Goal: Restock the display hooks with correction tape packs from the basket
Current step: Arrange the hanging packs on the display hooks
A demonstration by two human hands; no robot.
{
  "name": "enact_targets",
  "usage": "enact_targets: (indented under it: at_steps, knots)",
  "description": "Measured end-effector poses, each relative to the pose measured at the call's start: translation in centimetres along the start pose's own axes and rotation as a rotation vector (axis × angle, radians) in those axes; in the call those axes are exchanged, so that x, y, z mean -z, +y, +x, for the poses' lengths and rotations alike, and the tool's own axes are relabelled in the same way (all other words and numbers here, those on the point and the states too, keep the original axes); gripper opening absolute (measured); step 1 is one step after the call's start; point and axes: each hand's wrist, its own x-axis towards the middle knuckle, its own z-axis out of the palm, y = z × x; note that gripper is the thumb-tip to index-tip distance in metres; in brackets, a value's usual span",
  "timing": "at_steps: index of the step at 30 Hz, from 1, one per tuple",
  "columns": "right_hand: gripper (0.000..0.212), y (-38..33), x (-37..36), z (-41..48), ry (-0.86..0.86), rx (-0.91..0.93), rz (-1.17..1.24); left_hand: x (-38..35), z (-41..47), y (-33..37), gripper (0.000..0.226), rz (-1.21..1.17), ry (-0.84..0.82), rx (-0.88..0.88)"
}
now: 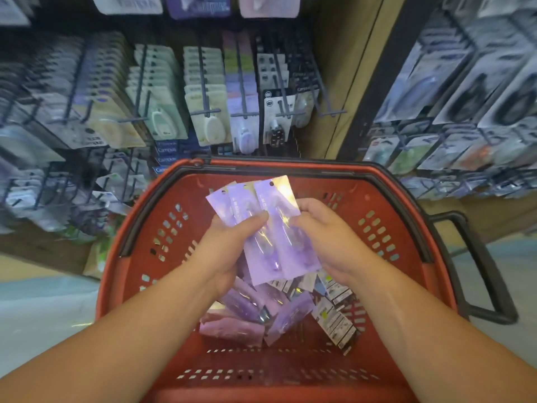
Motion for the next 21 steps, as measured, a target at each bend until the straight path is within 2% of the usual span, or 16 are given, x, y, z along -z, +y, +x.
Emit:
enact_targets:
  at_steps: [3,7,10,11,16,19,21]
  knots:
    - [0.013,0.0,0.0,-0.5,-0.017,0.009,0.054,-0.2,-0.6,0.3,0.026,-0.027,-0.004,-0.014]
    - [0.004,0.0,-0.1,-0.7,-0.082,-0.013,0.136,0.1,-0.9,0.8,0.019,-0.045,0.011,-0.052]
    - [0.008,-0.4,-0.6,-0.9,-0.102,-0.038,0.306,0.6,-1.1,1.2,0.064,-0.037,0.067,-0.088]
    - [0.008,-0.6,-0.9,-1.0,-0.115,-0.034,0.343,0.9,-1.1,1.1,0.071,-0.027,0.088,-0.102]
    - [0.007,0.1,-2.4,-0.8,-0.181,0.007,0.285,0.8,-2.1,0.9,0.038,-0.081,0.056,-0.123]
    - [0.006,0.6,-3.1,-0.7,-0.132,0.067,0.182,0.7,-2.8,0.8,0.05,-0.142,0.06,-0.105]
    - [0.006,0.6,-3.6,-0.7,-0.132,0.071,0.135,0.7,-3.1,0.9,0.045,-0.129,0.023,-0.099]
